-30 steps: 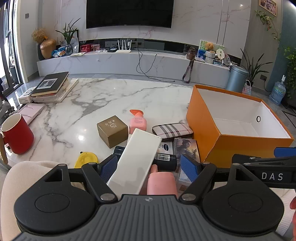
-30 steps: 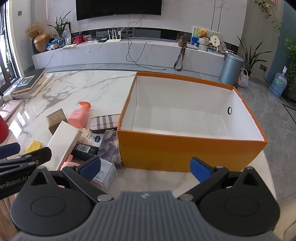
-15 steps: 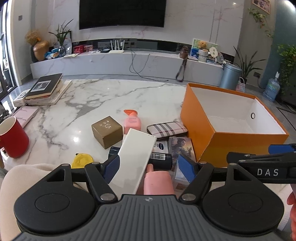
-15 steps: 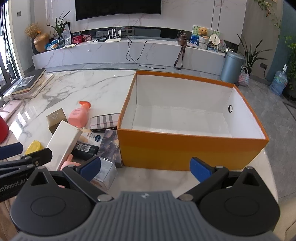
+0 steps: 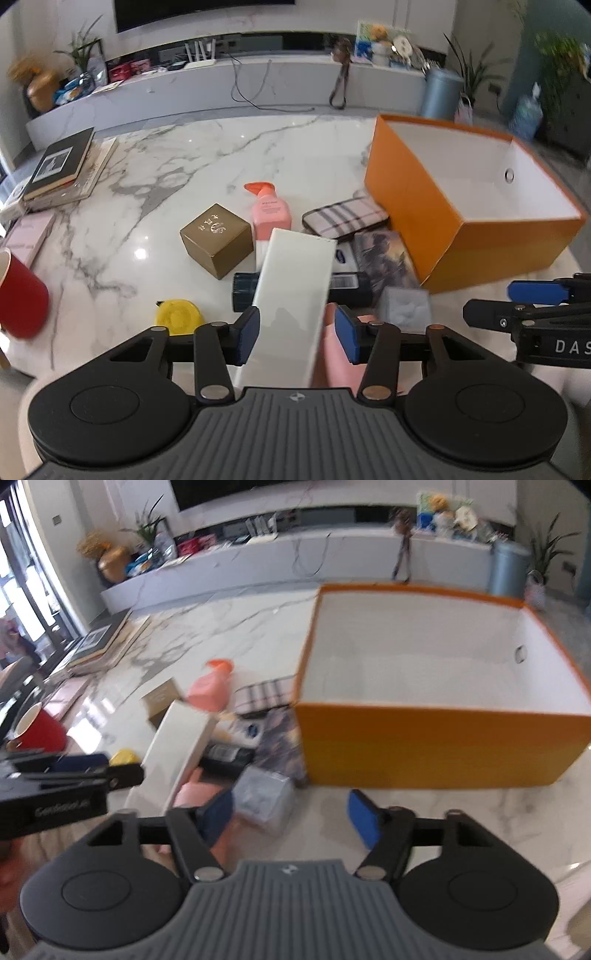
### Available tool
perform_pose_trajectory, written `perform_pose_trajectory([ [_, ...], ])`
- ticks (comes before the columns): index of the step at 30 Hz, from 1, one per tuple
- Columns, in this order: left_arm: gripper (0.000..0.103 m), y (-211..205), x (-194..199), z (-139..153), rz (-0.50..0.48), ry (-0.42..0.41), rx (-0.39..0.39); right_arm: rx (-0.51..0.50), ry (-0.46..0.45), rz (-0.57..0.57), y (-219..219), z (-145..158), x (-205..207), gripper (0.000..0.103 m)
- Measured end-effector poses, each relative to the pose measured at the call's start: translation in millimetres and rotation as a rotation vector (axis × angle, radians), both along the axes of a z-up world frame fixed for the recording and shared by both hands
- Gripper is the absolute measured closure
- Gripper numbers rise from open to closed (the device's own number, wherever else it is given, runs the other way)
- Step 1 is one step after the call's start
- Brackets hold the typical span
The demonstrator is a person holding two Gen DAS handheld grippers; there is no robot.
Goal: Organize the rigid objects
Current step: 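Grasp the white box with the left tool while the right tool grasps the pink cup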
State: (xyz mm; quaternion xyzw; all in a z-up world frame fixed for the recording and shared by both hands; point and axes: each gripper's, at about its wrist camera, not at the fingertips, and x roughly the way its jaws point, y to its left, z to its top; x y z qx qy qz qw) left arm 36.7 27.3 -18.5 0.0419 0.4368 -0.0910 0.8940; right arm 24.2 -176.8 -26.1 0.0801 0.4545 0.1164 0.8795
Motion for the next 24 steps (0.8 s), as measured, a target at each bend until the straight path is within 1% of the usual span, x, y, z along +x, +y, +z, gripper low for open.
perform_pose_trajectory([
  [1, 0.048, 2, 3, -2, -0.005, 0.01, 0.005, 0.018, 0.017, 0.013, 3, -2, 2, 0.042],
  [6, 0.049, 16, 15, -11, -0.021, 0.072, -0.023, 0.064, 0.128, 0.081, 25, -18, 11, 0.043],
  [9, 0.049, 19, 20, -16, -0.047, 0.088, 0.003, 0.062, 0.195, 0.116, 38, -29, 18, 0.043],
  [12, 0.049, 24, 26, -21, -0.067, 0.11, 0.0, 0.063, 0.241, 0.145, 49, -39, 25, 0.043],
  [15, 0.049, 28, 31, -25, -0.088, 0.129, -0.011, 0.066, 0.267, 0.152, 56, -45, 30, 0.039],
  [20, 0.048, 28, 37, -30, -0.117, 0.154, -0.019, 0.054, 0.27, 0.165, 70, -47, 39, 0.039],
  [24, 0.047, 29, 44, -33, -0.117, 0.168, -0.02, 0.05, 0.286, 0.173, 78, -53, 44, 0.038],
])
